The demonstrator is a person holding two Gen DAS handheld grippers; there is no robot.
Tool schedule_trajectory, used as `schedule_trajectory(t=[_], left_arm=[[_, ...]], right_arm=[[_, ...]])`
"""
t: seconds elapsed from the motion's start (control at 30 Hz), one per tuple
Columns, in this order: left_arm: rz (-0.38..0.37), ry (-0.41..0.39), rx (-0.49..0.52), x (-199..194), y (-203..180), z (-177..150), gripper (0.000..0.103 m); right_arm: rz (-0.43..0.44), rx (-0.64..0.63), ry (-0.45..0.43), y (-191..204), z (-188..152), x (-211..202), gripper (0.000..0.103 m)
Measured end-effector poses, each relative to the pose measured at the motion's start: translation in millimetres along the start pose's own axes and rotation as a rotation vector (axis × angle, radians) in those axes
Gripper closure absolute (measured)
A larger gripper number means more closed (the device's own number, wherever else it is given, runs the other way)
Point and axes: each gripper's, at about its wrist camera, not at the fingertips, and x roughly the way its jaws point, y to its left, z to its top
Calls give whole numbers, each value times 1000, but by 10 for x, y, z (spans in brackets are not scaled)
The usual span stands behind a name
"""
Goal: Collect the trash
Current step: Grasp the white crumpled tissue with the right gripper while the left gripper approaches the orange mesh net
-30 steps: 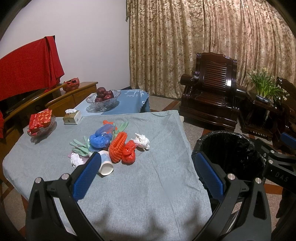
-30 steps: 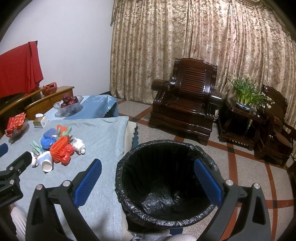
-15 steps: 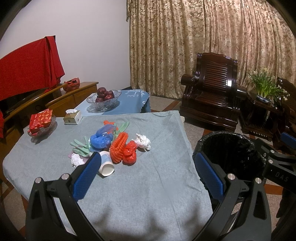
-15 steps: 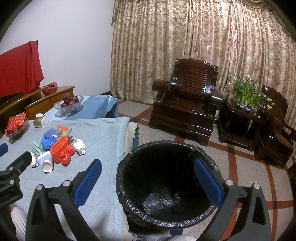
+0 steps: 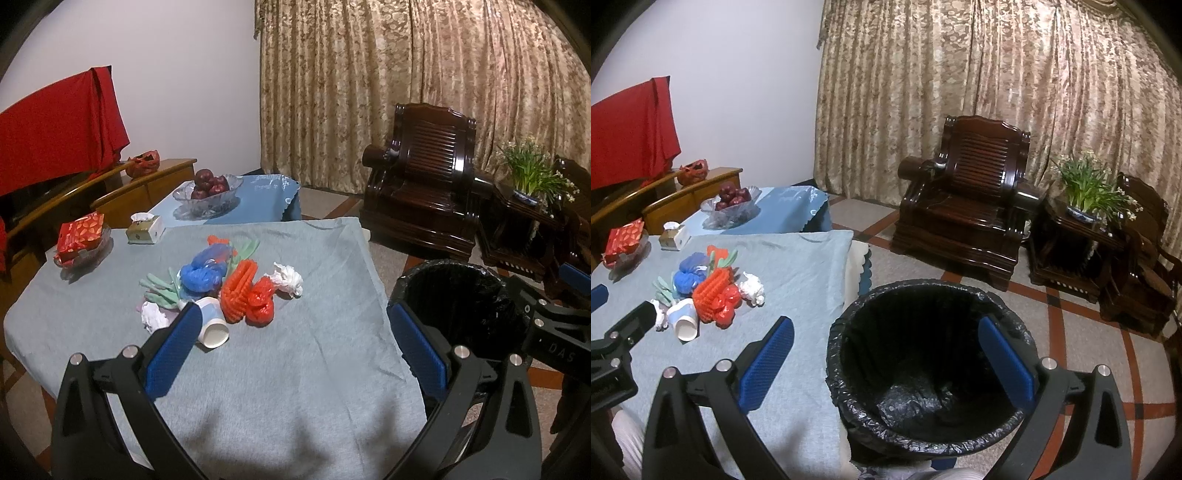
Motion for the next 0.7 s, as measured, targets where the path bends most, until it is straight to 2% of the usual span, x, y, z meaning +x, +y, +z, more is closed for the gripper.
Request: schedule_trajectory(t=[0.2,0.33,0.47,0.6,0.7], left_arm=[[25,15,-27,141,262,-31,5],[74,27,-39,260,523,-25,5],[108,46,-93,432,935,-35,5],[111,90,-181,655,1360,-112,5],[164,123,-223,862,1652,-167,5]], right_arm=[[27,-28,-2,155,23,94,6],[69,-48,-16,346,82,186,6],[133,-67,-19,614,156,336,6],[201,-100,-31,925,206,555,6],[257,-92,8,1154,245,891,13]])
